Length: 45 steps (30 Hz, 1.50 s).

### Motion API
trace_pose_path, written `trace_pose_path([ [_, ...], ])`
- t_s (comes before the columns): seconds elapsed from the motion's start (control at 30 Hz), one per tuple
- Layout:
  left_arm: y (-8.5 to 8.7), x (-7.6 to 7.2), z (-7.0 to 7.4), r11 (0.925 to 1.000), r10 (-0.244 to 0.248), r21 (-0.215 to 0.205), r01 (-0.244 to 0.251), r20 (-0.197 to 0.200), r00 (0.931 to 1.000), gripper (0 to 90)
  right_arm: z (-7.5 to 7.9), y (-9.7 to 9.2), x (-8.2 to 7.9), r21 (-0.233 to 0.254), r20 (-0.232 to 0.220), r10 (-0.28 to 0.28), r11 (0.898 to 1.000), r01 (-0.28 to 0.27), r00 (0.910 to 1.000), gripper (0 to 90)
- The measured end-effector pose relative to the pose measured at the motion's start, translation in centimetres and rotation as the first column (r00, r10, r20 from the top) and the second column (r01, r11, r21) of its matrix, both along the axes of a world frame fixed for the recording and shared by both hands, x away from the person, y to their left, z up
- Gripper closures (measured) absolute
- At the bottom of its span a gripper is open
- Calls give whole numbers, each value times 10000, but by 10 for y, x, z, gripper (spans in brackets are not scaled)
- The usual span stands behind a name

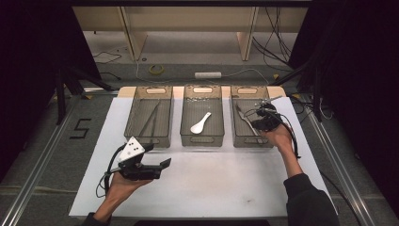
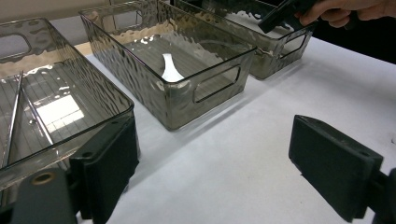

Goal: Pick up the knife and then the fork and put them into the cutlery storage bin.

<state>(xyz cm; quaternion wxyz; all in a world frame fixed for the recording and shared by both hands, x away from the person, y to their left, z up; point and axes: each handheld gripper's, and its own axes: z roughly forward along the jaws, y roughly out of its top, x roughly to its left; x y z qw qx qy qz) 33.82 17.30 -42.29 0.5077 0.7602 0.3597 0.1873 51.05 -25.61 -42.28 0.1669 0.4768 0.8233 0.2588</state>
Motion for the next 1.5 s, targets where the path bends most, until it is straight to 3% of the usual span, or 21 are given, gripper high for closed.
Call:
trace_pose_path([
  [0.2,-1,0,0,10000,-23,6,23,-22,10000,151,13,0,-5,548,472,257,9981,-283,9986,663],
  [0.37,-1,0,0,10000,-42,-51,42,-34,10000,151,16,2,-13,967,548,418,9942,-469,9976,557],
  [0.7,0,0,0,9999,-67,-101,66,-87,9999,151,24,15,-45,2060,1263,938,9713,-1186,9875,333],
  [0.8,-1,0,0,9999,-89,-106,88,-77,9999,151,25,18,-60,2542,1724,954,9573,-1379,9804,298],
  [1.0,-1,0,0,9998,-104,-143,102,-82,9999,150,25,21,-76,2961,2150,1069,9401,-1691,9708,277],
  [1.1,-1,0,0,9998,-109,-136,108,-97,9999,150,25,22,-83,2932,2363,1201,9373,-1886,9642,276],
  [1.43,-1,0,0,9998,-173,-136,172,-131,9998,150,21,21,-101,3543,2612,1197,9111,-2105,9578,218],
  [1.5,-2,0,0,9997,-180,-146,178,-140,9997,150,20,21,-104,3545,2700,1200,9101,-2145,9554,217],
])
